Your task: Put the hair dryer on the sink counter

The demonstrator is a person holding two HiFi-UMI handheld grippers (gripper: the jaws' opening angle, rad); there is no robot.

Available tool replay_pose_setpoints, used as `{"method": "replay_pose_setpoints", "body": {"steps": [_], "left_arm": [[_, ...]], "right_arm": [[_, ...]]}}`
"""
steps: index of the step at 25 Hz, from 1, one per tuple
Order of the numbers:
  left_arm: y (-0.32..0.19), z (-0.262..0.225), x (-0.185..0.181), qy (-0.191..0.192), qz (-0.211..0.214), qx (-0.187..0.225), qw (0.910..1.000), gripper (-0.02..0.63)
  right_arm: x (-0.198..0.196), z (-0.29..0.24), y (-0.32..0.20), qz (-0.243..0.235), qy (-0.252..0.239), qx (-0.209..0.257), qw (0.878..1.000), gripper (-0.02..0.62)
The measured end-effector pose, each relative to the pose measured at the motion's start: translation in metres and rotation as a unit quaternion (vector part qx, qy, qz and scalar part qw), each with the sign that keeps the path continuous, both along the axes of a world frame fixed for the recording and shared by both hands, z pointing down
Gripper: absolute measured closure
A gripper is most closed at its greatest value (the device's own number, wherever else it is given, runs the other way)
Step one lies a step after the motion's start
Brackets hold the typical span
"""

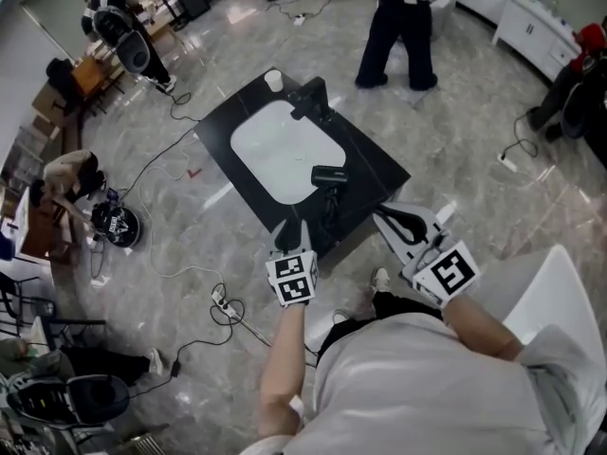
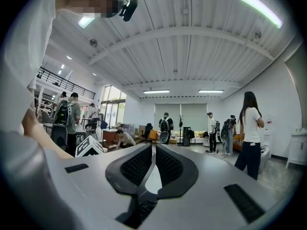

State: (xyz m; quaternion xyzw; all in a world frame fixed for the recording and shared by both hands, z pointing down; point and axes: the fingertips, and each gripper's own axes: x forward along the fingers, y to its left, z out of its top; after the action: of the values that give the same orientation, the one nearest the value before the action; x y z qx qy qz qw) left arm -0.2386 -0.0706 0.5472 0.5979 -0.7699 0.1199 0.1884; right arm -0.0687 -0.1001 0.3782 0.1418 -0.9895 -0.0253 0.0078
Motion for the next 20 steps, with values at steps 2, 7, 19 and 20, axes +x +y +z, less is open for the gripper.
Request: {"method": "replay_pose_setpoints", "body": {"steps": [2,7,19,20], "left_arm": [[0.003,-0.008,0.001,0.000,0.000,0.010,0.9999,0.500],[0.015,-0.028,0.002,-0.004,-0.004,0.035,0.9994,0.517],[0.054,-0.069,-0.014,-0.030,-0.046,0.093,0.9941,0.586],[0.058,-0.071,-0.016,-0.030,-0.048,0.095,0.9938,0.591]], "right_arm": [[-0.002,0.000,0.003,0.000,0.000,0.000,1.000,0.548],[-0.006,-0.001,0.012,-0.002,0.002,0.005,1.000,0.548],[-0.021,-0.003,0.032,-0.019,0.003,0.008,1.000,0.548],[-0.023,-0.005,0.034,-0.022,0.003,0.009,1.000,0.548]]}}
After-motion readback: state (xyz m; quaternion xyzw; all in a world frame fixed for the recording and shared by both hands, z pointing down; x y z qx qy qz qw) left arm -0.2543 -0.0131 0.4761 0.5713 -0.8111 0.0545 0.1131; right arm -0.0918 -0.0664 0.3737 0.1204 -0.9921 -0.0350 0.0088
